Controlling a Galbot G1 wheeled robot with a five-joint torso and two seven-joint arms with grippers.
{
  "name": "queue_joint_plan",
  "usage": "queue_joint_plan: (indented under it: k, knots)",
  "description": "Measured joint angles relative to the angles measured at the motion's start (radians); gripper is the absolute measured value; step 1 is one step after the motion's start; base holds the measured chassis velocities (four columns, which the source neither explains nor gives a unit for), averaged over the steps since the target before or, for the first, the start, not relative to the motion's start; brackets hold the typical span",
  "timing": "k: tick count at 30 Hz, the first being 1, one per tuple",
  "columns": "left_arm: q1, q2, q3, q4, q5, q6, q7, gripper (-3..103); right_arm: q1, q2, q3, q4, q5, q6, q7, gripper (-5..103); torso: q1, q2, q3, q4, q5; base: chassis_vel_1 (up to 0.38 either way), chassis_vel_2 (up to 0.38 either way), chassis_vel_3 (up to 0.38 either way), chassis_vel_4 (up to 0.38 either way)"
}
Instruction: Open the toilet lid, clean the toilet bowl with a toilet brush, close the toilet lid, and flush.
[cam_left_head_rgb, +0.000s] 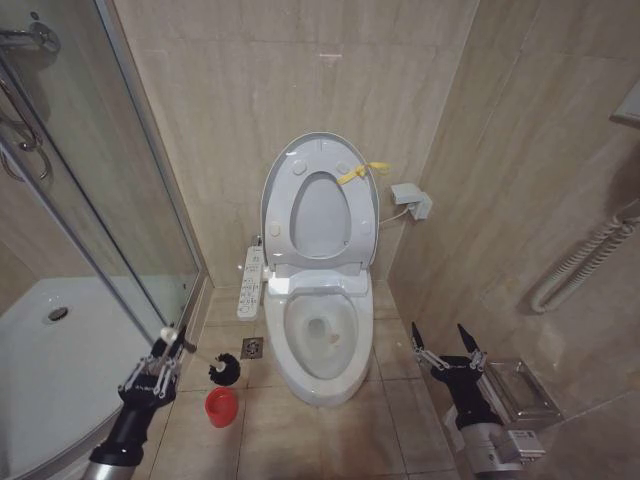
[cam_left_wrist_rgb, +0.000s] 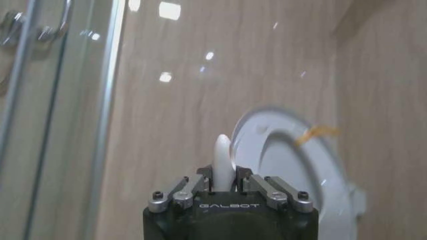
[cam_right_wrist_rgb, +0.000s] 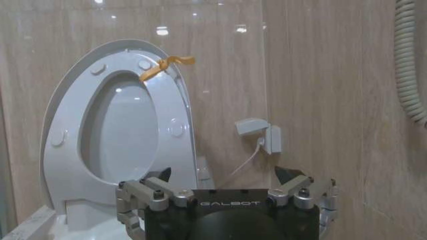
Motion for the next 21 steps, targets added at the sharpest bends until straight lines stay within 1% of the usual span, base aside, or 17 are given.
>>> queue_joint_plan:
  k: [2,3,5,7,8,10,12,13,15,17,18,21]
  knots:
    - [-0.009,0.020,-0.016,-0.049,-0.047,0.030,0.022,23,0.000,0.000,0.000,0.000,0.000,0.000,0.000,100,0.000,0.000,0.000,-0.0001,-0.0001,0.000,0.000,0.000,0.000]
    - [-0.009,0.020,-0.016,-0.049,-0.047,0.030,0.022,23,0.000,0.000,0.000,0.000,0.000,0.000,0.000,100,0.000,0.000,0.000,-0.0001,-0.0001,0.000,0.000,0.000,0.000]
    - [-0.032,0.050,-0.029,-0.087,-0.099,0.083,0.034,23,0.000,0.000,0.000,0.000,0.000,0.000,0.000,100,0.000,0.000,0.000,0.0000,-0.0001,0.000,0.000,0.000,0.000]
    - [-0.066,0.084,-0.031,-0.091,-0.133,0.116,0.042,23,0.000,0.000,0.000,0.000,0.000,0.000,0.000,100,0.000,0.000,0.000,0.0001,-0.0002,0.000,0.000,0.000,0.000]
    - [-0.066,0.084,-0.031,-0.091,-0.133,0.116,0.042,23,0.000,0.000,0.000,0.000,0.000,0.000,0.000,100,0.000,0.000,0.000,0.0001,-0.0002,0.000,0.000,0.000,0.000]
    - [-0.113,0.121,-0.029,-0.059,-0.151,0.128,0.054,23,0.000,0.000,0.000,0.000,0.000,0.000,0.000,100,0.000,0.000,0.000,-0.0003,-0.0002,0.000,0.000,0.000,0.000]
    - [-0.158,0.157,-0.027,-0.009,-0.180,0.133,0.074,23,0.000,0.000,0.000,0.000,0.000,0.000,0.000,100,0.000,0.000,0.000,-0.0003,-0.0006,0.000,0.000,0.000,0.000]
    - [-0.158,0.157,-0.027,-0.009,-0.180,0.133,0.074,23,0.000,0.000,0.000,0.000,0.000,0.000,0.000,100,0.000,0.000,0.000,-0.0003,-0.0006,0.000,0.000,0.000,0.000]
    - [-0.206,0.194,-0.020,0.038,-0.217,0.136,0.090,23,0.000,0.000,0.000,0.000,0.000,0.000,0.000,100,0.000,0.000,0.000,0.0004,-0.0004,0.000,0.000,0.000,0.000]
    - [-0.259,0.229,-0.011,0.085,-0.230,0.135,0.107,23,0.000,0.000,0.000,0.000,0.000,0.000,0.000,100,0.000,0.000,0.000,0.0000,-0.0005,0.000,0.000,0.000,0.000]
    - [-0.259,0.229,-0.011,0.085,-0.230,0.135,0.107,23,0.000,0.000,0.000,0.000,0.000,0.000,0.000,100,0.000,0.000,0.000,0.0000,-0.0005,0.000,0.000,0.000,0.000]
    - [-0.334,0.290,0.010,0.157,-0.250,0.129,0.129,23,0.000,0.000,0.000,0.000,0.000,0.000,0.000,100,0.000,0.000,0.000,-0.0001,-0.0006,0.000,0.000,0.000,0.000]
